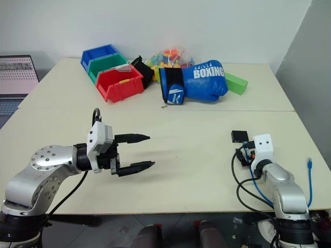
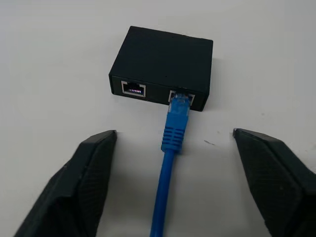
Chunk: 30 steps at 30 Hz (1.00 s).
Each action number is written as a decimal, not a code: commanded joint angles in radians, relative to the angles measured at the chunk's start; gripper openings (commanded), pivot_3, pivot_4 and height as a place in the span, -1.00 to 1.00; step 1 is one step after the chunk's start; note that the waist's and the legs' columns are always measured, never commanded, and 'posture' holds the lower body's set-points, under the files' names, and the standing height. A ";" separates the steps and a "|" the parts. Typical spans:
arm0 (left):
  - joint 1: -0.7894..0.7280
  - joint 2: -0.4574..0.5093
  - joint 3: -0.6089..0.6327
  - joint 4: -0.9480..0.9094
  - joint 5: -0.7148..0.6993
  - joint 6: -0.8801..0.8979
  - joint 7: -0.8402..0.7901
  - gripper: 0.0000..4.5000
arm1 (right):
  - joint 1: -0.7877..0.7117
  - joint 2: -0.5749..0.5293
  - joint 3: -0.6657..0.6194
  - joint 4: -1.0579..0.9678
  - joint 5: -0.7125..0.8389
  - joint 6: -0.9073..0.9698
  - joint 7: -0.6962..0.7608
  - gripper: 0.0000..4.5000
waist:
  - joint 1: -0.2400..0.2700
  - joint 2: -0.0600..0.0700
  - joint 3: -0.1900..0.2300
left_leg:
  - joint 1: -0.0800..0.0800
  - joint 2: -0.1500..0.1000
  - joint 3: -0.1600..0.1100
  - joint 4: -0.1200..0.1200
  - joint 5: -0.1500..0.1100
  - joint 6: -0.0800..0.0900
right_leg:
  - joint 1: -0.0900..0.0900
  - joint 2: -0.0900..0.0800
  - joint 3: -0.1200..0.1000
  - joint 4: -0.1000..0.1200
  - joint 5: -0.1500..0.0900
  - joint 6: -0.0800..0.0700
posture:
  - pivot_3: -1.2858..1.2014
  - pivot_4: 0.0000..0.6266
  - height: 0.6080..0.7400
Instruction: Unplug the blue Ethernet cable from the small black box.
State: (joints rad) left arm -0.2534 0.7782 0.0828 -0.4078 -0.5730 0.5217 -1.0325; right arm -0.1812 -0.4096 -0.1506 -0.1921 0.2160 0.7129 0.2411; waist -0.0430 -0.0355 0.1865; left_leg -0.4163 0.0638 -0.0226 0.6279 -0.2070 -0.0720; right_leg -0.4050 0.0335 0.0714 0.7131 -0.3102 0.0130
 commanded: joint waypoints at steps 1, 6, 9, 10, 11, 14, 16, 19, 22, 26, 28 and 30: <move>-0.015 -0.001 -0.009 -0.034 -0.011 0.000 0.004 1.00 | -0.011 -0.005 0.007 0.027 -0.033 -0.008 -0.018 0.28 | 0.000 0.000 0.000 | 0.000 0.000 0.000 0.000 0.000 0.000 | 0.000 0.000 0.000 0.000 0.000 0.000 | 0.03 -0.52 1.00; -0.016 -0.006 -0.021 -0.033 -0.009 0.000 0.011 1.00 | -0.012 -0.026 0.028 0.030 -0.048 -0.019 0.000 -0.23 | 0.001 0.000 0.000 | 0.000 0.000 0.000 0.000 0.000 0.000 | 0.000 0.000 0.000 0.000 0.000 0.000 | 0.03 -0.52 1.00; -0.013 -0.011 -0.030 -0.020 0.003 -0.013 0.010 1.00 | -0.002 -0.050 0.057 0.019 -0.070 -0.050 0.024 -0.56 | 0.002 0.000 0.000 | 0.000 0.000 0.000 0.000 0.000 0.000 | 0.000 0.000 0.000 0.000 0.000 0.000 | 0.03 -0.52 1.00; -0.013 -0.012 -0.033 -0.011 0.011 -0.021 0.010 1.00 | -0.001 -0.061 0.069 0.015 -0.080 -0.064 0.035 -0.70 | 0.002 0.000 0.000 | 0.000 0.000 0.000 0.000 0.000 0.000 | 0.000 0.000 0.000 0.000 0.000 0.000 | 0.03 -0.52 1.00; -0.014 -0.013 -0.035 -0.005 0.016 -0.027 0.009 1.00 | 0.000 -0.068 0.077 0.013 -0.087 -0.073 0.042 -0.81 | 0.002 0.000 0.000 | 0.000 0.000 0.000 0.000 0.000 0.000 | 0.000 0.000 0.000 0.000 0.000 0.000 | 0.03 -0.52 1.00; -0.014 -0.017 -0.040 0.016 0.029 -0.043 0.005 1.00 | -0.011 -0.103 0.114 -0.001 -0.114 -0.122 0.081 -0.94 | 0.002 0.000 0.000 | 0.000 0.000 0.000 0.000 0.000 0.000 | 0.000 0.000 0.000 0.000 0.000 0.000 | 0.03 -0.52 1.00; -0.017 -0.024 -0.043 0.041 0.036 -0.048 0.006 1.00 | -0.039 -0.132 0.159 -0.018 -0.144 -0.194 0.124 -0.94 | 0.002 0.000 0.000 | 0.000 0.000 0.000 0.000 0.000 0.000 | 0.000 0.000 0.000 0.000 0.000 0.000 | 0.03 -0.52 1.00; -0.017 -0.035 -0.039 0.070 0.027 -0.041 0.004 1.00 | -0.076 -0.164 0.218 -0.026 -0.188 -0.309 0.176 -0.94 | -0.005 0.001 0.000 | 0.000 0.000 0.000 0.000 0.000 0.000 | 0.000 0.000 0.000 0.000 0.000 0.000 | 0.03 -0.52 1.00; -0.010 -0.038 -0.044 0.105 -0.002 -0.003 -0.023 1.00 | -0.137 -0.225 0.337 -0.019 -0.277 -0.543 0.291 -0.94 | -0.010 0.001 0.000 | 0.000 0.000 0.000 0.000 0.000 0.000 | 0.000 0.001 -0.001 0.000 0.000 0.000 | 0.03 -0.52 1.00; -0.035 -0.061 -0.017 0.145 -0.117 0.120 -0.037 1.00 | -0.239 -0.281 0.453 0.044 -0.383 -0.852 0.387 -0.94 | -0.012 0.002 0.001 | 0.000 0.000 0.000 0.000 0.000 0.000 | 0.000 0.001 -0.002 0.000 0.000 0.000 | 0.03 -0.52 1.00; -0.065 -0.082 0.004 0.163 -0.167 0.175 -0.010 1.00 | -0.288 -0.285 0.480 0.081 -0.409 -0.978 0.410 -0.94 | -0.012 0.001 0.001 | 0.000 0.000 0.000 0.001 0.000 0.000 | 0.000 0.001 -0.003 0.000 0.000 0.000 | 0.03 -0.52 1.00; -0.089 -0.088 0.023 0.166 -0.224 0.231 -0.001 1.00 | -0.338 -0.277 0.497 0.112 -0.418 -1.072 0.434 -0.94 | -0.007 0.001 0.001 | -0.001 0.000 0.000 0.001 0.000 0.000 | 0.000 0.001 -0.003 0.000 0.000 0.000 | 0.03 -0.52 1.00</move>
State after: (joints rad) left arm -0.3082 0.6926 0.0525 -0.2302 -0.7198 0.6991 -1.0445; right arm -0.4707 -0.6818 0.3433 -0.0979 -0.1848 -0.2375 0.6498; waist -0.0504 -0.0346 0.1879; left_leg -0.4171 0.0639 -0.0230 0.6293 -0.2069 -0.0720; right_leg -0.4052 0.0339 0.0689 0.7134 -0.3101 0.0130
